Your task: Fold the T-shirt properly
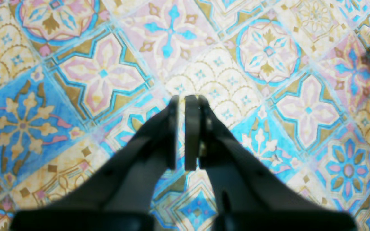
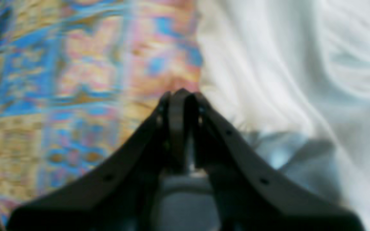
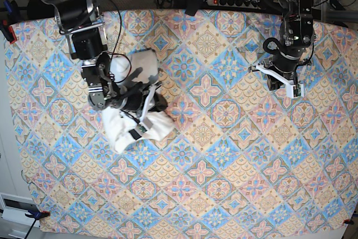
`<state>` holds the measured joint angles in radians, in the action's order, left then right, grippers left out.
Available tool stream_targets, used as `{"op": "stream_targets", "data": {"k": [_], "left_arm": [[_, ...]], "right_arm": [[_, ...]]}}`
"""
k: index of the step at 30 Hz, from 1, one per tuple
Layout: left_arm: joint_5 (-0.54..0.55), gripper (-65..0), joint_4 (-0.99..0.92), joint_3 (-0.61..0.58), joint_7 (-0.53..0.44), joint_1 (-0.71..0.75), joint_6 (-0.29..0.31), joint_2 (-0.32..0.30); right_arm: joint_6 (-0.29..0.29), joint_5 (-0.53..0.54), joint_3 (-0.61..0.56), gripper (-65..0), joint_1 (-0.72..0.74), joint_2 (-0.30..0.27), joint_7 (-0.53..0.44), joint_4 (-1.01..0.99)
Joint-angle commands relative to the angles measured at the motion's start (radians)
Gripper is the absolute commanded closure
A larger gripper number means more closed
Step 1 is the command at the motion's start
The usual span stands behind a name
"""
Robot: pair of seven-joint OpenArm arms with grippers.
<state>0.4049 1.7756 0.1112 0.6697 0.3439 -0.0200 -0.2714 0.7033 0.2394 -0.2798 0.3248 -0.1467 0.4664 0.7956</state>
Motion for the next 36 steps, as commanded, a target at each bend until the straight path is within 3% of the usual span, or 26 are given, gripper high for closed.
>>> {"op": "stream_targets", "data": {"k": [1, 5, 11, 15, 19, 24, 29, 36], "left_arm": [[0.006, -2.6, 0.019, 0.005, -0.017, -0.006, 0.002, -0.009], [0.006, -2.6, 0.019, 0.005, -0.017, -0.006, 0.002, -0.006], [0.006, -2.6, 0.019, 0.002, -0.017, -0.004, 0.002, -0.004], [0.006, -2.5, 0.020, 0.005, -0.018, 0.008, 0.002, -0.006], [0.006, -2.5, 0.074, 0.005, -0.021, 0.054, 0.002, -0.009], [0.006, -2.5, 0.166, 0.026, -0.015, 0.157, 0.002, -0.036], [0.067, -2.5, 0.229, 0.087, -0.018, 0.292, 0.002, -0.044], [0.162, -2.4, 0.257, 0.218, -0.021, 0.478, 0.002, -0.045]], "right_arm": [[-0.005, -0.004, 0.021, -4.5, 0.033, -0.020, 0.001, 0.006], [-0.005, -0.004, 0.072, -4.5, 0.053, -0.057, 0.004, 0.005], [-0.005, 0.002, 0.098, -4.5, 0.052, -0.058, 0.010, 0.048], [-0.005, 0.002, 0.098, -4.5, 0.040, -0.058, 0.098, 0.212], [-0.005, 0.005, 0.133, -4.5, -0.108, -0.058, 0.223, 0.520], [-0.005, 0.007, 0.319, -4.5, -0.341, -0.057, 0.398, 0.899], [-0.005, 0.048, 0.485, -4.5, -0.597, -0.058, 0.420, 1.092], [-0.005, 0.125, 0.745, -3.1, -0.899, -0.058, 0.418, 1.134]]}}
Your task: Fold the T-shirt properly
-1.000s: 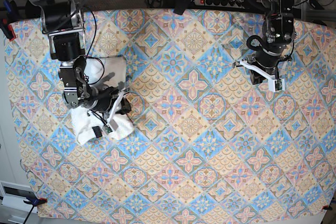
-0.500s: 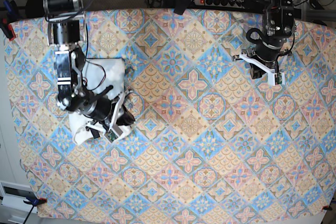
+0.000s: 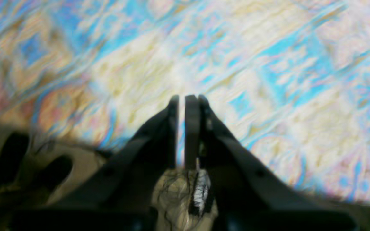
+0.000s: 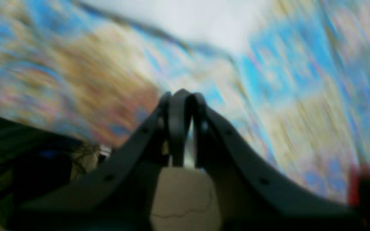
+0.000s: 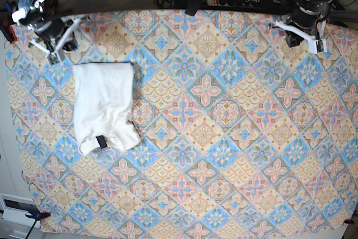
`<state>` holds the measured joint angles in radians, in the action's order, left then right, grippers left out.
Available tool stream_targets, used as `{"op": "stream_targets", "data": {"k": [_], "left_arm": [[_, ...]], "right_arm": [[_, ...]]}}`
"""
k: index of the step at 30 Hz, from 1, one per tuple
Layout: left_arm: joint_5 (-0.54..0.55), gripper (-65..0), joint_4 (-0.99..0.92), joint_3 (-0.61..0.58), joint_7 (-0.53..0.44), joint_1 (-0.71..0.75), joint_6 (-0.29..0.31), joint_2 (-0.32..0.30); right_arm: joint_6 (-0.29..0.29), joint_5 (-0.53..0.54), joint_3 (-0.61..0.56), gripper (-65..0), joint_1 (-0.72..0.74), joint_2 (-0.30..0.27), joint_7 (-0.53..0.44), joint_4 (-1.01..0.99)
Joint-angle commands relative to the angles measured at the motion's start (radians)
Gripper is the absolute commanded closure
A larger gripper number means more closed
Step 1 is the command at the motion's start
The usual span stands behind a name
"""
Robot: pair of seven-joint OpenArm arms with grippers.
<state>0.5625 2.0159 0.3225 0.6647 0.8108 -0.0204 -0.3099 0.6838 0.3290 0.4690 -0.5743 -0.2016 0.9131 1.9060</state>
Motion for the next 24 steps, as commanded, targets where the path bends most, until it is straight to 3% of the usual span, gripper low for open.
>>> {"op": "stream_targets", "data": {"k": [1, 10, 15, 19, 24], "left_arm": [[0.006, -2.3, 0.016, 0.022, -0.016, 0.034, 0.003, -0.007], [0.001, -2.2, 0.009, 0.040, -0.018, 0.233, 0.004, -0.007], [-0.002, -2.1, -0.116, -0.009, -0.021, 0.266, 0.004, -0.007], [-0.048, -2.0, -0.320, -0.073, -0.155, 0.229, 0.004, -0.008], [-0.155, -2.0, -0.542, -0.274, -0.303, 0.124, 0.003, -0.033]], "right_arm": [[0.014, 0.046, 0.023, -2.0, -0.037, -0.003, -0.029, 0.023], [0.014, 0.052, 0.118, -0.7, -0.333, 0.001, -0.036, -0.020], [0.014, -0.041, 0.069, -0.7, -0.418, 0.004, -0.147, -0.171], [0.014, -0.166, -0.020, -0.7, -0.413, 0.004, -0.271, -0.366], [0.014, -0.170, -0.074, -0.7, -0.342, 0.003, -0.371, -0.682]]}}
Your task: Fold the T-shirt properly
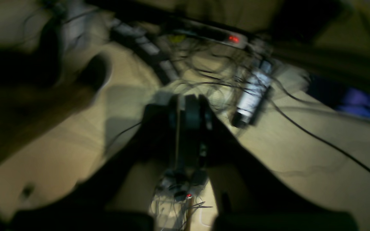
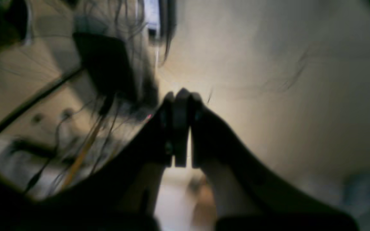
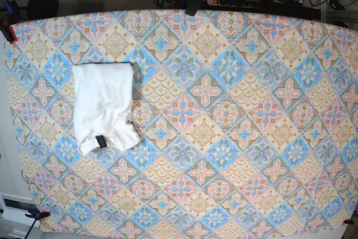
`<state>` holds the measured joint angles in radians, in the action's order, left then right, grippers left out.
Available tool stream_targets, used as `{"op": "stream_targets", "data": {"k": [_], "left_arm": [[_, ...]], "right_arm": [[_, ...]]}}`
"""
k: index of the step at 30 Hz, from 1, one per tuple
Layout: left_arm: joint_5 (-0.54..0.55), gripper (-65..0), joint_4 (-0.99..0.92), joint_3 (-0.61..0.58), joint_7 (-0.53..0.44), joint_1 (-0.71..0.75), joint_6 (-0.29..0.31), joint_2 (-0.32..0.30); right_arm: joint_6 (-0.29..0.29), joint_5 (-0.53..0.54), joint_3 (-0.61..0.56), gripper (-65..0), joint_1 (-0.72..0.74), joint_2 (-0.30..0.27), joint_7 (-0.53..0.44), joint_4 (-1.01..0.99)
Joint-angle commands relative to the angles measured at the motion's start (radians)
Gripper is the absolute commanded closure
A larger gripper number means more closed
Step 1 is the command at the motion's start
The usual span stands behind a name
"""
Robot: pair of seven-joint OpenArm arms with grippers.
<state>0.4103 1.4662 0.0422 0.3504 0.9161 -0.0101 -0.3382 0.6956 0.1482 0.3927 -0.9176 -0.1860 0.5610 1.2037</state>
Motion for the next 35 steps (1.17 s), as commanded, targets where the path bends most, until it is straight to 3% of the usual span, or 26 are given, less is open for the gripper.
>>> {"op": "stream_targets", "data": {"k": [1, 6, 11, 17, 20, 23, 35], "left_arm": [[-0.008, -2.0, -0.038, -0.021, -0.003, -0.016, -0.009, -0.005], [-0.011, -2.0, -0.344, -0.170, -0.100, -0.197, -0.009, 0.000], [-0.004, -2.0, -0.661, -0.354, -0.270, -0.366, -0.011, 0.003], [-0.011, -2.0, -0.941, -0.531, -0.419, -0.526, -0.011, 0.066], [-0.009, -2.1, -0.990, -0.571, -0.432, -0.573, -0.012, 0.093], [-0.009, -2.1, -0.993, -0.581, -0.432, -0.587, -0.012, 0.100], [-0.001, -2.3, -0.996, -0.575, -0.451, -0.642, -0.012, 0.100]], "right_arm": [[0.003, 0.011, -0.002, -0.7, 0.061, -0.013, -0.037, -0.035], [0.003, 0.009, -0.050, -0.7, 0.208, -0.013, -0.195, -0.356], [0.003, 0.009, -0.148, -0.7, 0.329, -0.014, -0.414, -0.620], [0.003, 0.009, -0.169, -0.8, 0.457, -0.013, -0.553, -0.849], [-0.001, 0.009, -0.171, -1.0, 0.506, -0.011, -0.583, -0.904], [-0.081, 0.009, -0.171, -1.1, 0.539, -0.011, -0.592, -0.915], [-0.086, 0.009, -0.191, -1.1, 0.635, -0.011, -0.563, -0.916]]}}
